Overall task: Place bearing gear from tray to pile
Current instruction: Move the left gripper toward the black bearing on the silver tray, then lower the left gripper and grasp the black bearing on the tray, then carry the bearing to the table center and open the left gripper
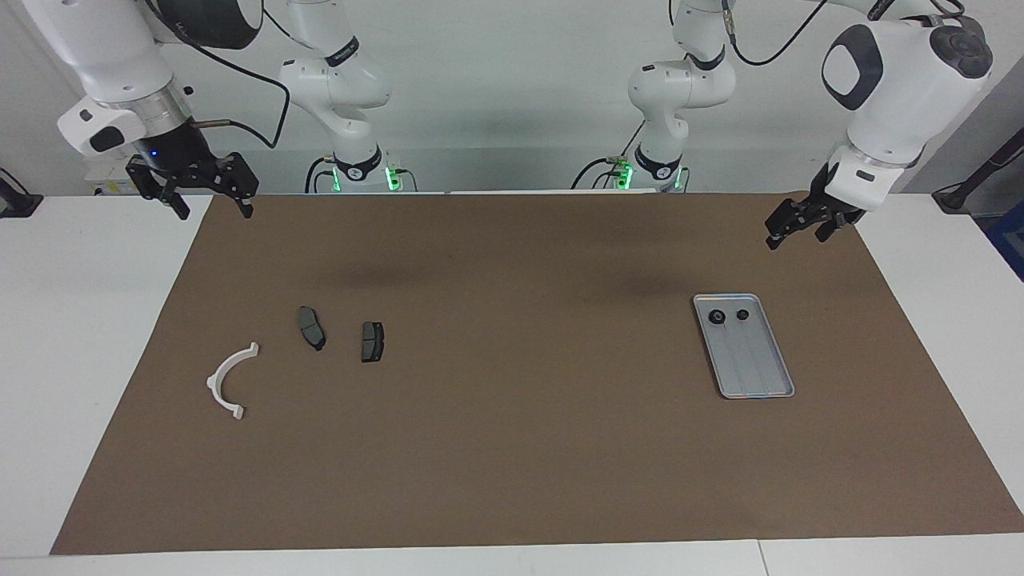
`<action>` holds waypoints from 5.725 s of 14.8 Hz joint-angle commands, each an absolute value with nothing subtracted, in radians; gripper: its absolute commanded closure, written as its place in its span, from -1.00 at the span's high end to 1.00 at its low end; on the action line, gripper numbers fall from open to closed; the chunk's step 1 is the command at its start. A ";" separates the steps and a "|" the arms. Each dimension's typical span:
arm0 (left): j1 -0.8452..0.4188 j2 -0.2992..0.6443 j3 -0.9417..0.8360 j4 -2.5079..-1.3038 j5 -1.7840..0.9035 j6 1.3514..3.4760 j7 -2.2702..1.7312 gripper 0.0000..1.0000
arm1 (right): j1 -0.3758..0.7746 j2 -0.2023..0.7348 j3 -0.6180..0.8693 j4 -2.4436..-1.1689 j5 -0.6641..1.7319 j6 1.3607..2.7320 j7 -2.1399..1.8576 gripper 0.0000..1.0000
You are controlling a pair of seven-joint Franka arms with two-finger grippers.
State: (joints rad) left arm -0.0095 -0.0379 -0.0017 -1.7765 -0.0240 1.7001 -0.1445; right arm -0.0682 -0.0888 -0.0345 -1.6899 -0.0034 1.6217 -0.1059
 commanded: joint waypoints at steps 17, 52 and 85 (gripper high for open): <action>-0.040 0.038 0.006 -2.232 -0.015 2.270 -0.206 0.10 | -0.087 -0.094 -0.026 -1.710 0.006 1.640 -0.104 1.00; -0.070 0.196 0.006 -2.015 -0.009 2.147 -0.219 -0.50 | -0.086 -0.100 -0.026 -1.761 0.006 1.681 -0.141 1.00; -0.681 0.617 0.015 -1.523 -0.068 2.146 -1.045 -0.42 | -0.107 0.057 -0.028 -1.766 0.000 1.864 -0.173 1.00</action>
